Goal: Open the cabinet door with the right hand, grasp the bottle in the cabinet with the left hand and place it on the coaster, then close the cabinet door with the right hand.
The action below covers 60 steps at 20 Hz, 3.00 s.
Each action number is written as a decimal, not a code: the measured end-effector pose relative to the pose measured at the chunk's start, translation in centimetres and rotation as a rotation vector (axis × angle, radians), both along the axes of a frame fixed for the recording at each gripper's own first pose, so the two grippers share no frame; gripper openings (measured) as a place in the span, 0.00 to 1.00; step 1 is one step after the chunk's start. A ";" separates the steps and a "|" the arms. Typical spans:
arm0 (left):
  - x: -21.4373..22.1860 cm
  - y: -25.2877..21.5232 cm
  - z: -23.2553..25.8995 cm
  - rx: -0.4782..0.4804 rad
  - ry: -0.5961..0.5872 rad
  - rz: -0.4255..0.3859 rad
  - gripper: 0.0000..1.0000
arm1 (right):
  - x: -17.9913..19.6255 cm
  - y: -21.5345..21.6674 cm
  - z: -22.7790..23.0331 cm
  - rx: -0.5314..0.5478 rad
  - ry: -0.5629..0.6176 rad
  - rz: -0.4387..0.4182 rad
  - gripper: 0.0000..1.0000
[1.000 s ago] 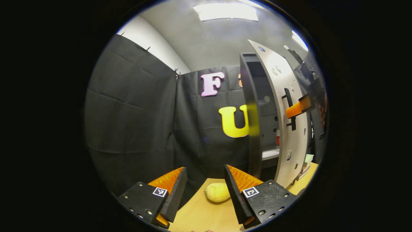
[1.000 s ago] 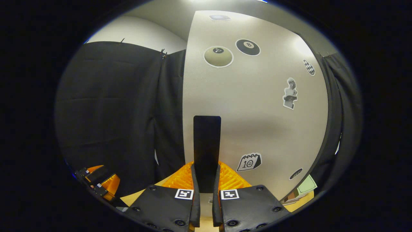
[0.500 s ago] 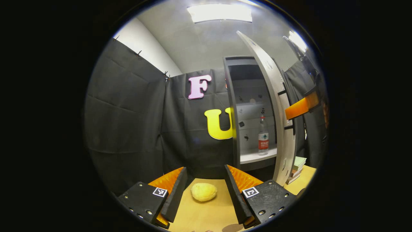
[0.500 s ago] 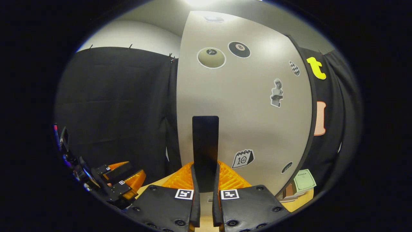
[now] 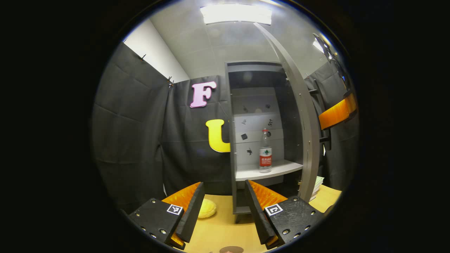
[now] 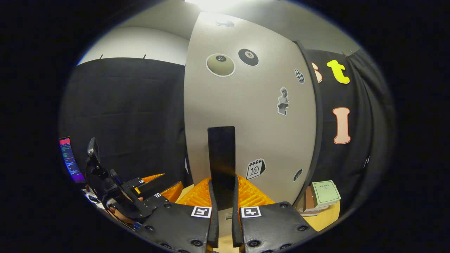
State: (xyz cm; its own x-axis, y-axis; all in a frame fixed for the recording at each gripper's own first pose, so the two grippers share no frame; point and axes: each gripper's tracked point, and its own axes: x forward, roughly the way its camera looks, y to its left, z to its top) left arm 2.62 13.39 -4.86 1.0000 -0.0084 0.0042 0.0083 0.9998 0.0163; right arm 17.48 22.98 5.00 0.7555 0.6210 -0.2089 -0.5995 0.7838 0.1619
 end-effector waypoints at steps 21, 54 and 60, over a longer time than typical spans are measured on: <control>-0.4 -7.8 1.5 -0.014 -0.028 -0.129 0.67 | 1.0 -9.2 0.1 -0.034 -0.070 -0.307 0.15; 28.2 -14.3 4.3 -0.028 0.038 -0.307 0.66 | 1.0 -22.3 -5.4 -0.084 0.011 -0.799 0.98; 32.4 -14.1 2.3 -0.010 0.040 -0.275 0.66 | 1.1 -22.4 -6.7 -0.117 0.051 -0.875 0.98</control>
